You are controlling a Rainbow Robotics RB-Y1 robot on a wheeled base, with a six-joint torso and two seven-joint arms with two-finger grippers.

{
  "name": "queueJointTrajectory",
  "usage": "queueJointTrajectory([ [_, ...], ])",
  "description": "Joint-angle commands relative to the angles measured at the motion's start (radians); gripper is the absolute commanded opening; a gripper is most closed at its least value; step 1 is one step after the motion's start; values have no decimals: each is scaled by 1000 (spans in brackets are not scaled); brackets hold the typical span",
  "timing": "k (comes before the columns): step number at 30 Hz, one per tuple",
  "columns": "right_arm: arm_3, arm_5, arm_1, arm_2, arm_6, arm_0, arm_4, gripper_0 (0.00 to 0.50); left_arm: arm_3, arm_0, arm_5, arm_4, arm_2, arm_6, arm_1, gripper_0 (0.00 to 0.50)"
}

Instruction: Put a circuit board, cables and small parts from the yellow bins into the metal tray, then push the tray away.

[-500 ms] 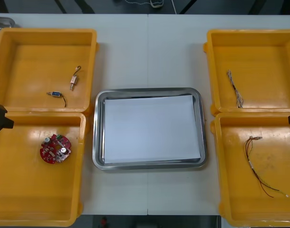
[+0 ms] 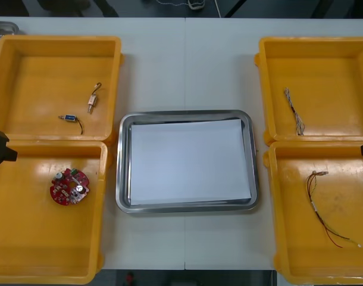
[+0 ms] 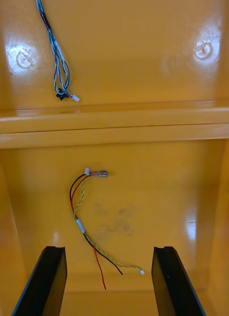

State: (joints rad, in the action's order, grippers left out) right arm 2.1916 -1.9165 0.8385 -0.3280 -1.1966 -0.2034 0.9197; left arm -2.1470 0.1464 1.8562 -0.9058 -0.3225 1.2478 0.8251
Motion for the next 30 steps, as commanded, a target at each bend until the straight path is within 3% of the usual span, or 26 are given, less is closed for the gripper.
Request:
queueJointTrajectory([
  [1, 28, -3, 40, 11, -29, -18, -1, 500, -4, -19, 9, -8, 3, -74, -9, 500],
  [30, 28, -3, 40, 11, -29, -18, -1, 500, -4, -19, 9, -8, 3, -74, -9, 500],
])
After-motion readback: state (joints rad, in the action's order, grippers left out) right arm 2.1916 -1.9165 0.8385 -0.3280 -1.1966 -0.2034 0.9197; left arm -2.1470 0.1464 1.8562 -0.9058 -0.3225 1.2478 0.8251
